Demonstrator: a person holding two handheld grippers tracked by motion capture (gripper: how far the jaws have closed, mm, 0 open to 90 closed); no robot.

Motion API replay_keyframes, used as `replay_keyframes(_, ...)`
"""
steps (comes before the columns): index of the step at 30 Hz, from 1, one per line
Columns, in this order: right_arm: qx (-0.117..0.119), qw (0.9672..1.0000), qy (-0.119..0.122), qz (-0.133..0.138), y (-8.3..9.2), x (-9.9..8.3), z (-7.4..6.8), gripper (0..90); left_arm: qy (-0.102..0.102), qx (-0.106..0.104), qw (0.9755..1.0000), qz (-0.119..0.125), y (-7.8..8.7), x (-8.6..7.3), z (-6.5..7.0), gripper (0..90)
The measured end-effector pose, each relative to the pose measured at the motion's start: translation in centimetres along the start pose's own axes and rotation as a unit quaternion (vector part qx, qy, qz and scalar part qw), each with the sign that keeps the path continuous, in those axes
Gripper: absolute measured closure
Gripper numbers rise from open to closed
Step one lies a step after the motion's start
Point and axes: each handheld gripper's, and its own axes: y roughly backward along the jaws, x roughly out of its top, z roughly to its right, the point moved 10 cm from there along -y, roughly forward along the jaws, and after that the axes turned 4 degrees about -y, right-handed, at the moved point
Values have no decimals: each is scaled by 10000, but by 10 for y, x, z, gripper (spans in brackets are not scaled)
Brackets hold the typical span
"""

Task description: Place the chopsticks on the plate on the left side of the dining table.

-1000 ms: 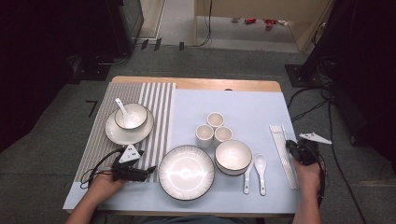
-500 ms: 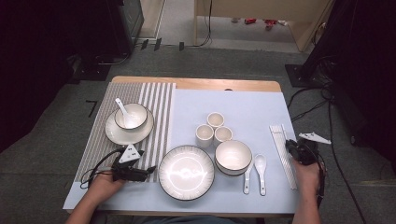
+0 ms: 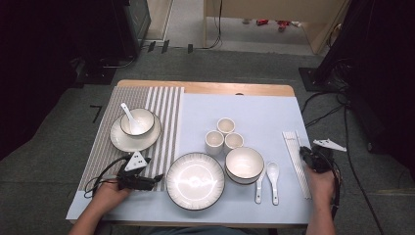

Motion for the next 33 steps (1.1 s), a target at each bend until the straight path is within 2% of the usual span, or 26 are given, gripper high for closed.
replay_keyframes(5, 64, 9999, -123, -5, 0, 1, 1, 841, -1, -1, 10000, 1, 0, 0, 0, 212)
replay_keyframes(10, 64, 9999, -145, 26, -2, 3, 1, 838, -1, -1, 10000, 2, 0, 0, 0, 212)
replay_keyframes(14, 49, 9999, -110, 19, -2, 3, 1, 816, -1, 0, 10000, -5, 0, 0, 0, 212)
replay_keyframes(17, 37, 9999, -148, -4, -1, 2, 1, 818, 0, 1, 10000, 2, 0, 0, 0, 212)
replay_keyframes(23, -4, 10000, -76, -7, 3, -2, 1, 826, -8, 6, 10000, 5, 0, 0, 0, 212)
replay_keyframes(26, -8, 9999, -114, -8, 3, -3, 1, 835, -8, 6, 10000, 5, 0, 0, 0, 212)
replay_keyframes(30, 64, 9996, -279, -26, 3, -1, 2, 844, -6, 2, 10000, 4, 0, 0, 0, 212)
replay_keyframes(33, 43, 9996, -263, -25, 3, 0, 3, 845, 0, 4, 10000, 4, 0, 0, 0, 212)
